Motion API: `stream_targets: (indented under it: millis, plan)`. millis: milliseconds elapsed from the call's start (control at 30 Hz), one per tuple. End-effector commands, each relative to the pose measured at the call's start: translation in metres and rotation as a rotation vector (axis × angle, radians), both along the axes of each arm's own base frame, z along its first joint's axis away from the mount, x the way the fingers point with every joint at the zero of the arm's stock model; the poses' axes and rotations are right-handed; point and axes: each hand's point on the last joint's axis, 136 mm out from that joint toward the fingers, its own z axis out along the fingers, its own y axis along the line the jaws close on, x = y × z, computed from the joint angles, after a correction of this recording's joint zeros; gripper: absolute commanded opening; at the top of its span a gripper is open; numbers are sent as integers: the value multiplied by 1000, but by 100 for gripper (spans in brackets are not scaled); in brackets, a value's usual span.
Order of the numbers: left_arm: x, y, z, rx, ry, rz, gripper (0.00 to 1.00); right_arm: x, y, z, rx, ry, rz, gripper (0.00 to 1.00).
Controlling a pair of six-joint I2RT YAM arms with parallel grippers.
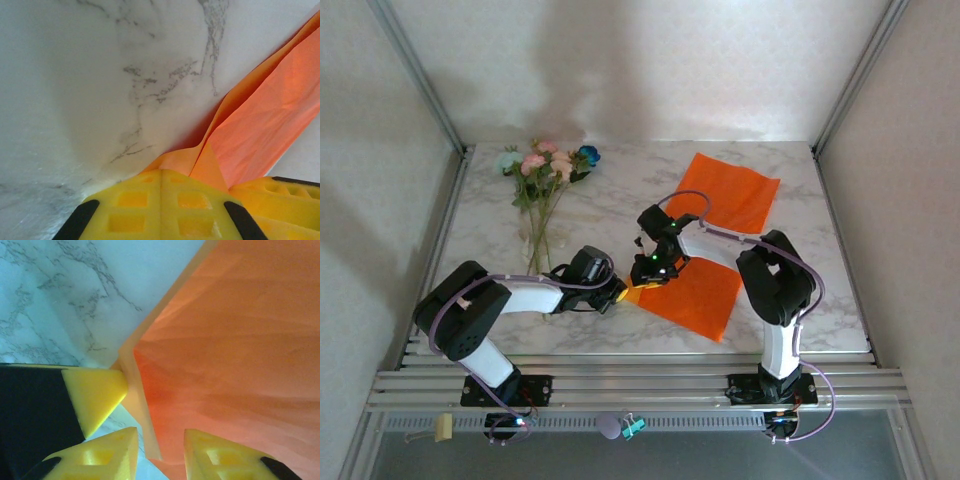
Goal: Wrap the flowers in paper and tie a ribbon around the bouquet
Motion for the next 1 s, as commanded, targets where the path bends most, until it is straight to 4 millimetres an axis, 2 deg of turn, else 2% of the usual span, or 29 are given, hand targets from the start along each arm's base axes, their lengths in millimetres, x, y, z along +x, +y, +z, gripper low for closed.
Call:
stream_targets:
  millis: [0,133,233,300,333,433,500,567,633,733,867,967]
  plan:
    - [-6,8,-11,45,31,24,0,-7,14,1,16,15,43,28]
    - [-7,10,-12,51,33,34,0,-6,20,6,33,20,44,17]
    - [-8,11,-13,58,37,36,0,-6,17,9,18,11,40,14]
    - [-8,12,-14,61,40,39,0,-5,12,13,4,-11,33,6]
    - [-8,12,-15,64,40,42,0,-4,6,16,-13,-28,21,0]
    - [-8,15,-16,78,44,55,0,6,-19,36,-90,-115,-50,0]
    - [-7,18,-18,93,46,65,0,10,-44,57,-146,-194,-121,0]
    - [-5,21,-20,108,46,75,0,21,-91,82,-227,-282,-264,0]
    - [-4,23,-21,117,47,80,0,17,-131,102,-278,-345,-387,0]
    - [-5,27,-23,127,55,91,0,-6,-192,125,-364,-396,-572,0]
    - [-4,31,-22,144,53,113,0,-60,-279,136,-596,-397,-842,0]
    - [-3,38,-17,161,48,135,0,-88,-315,132,-685,-349,-962,0]
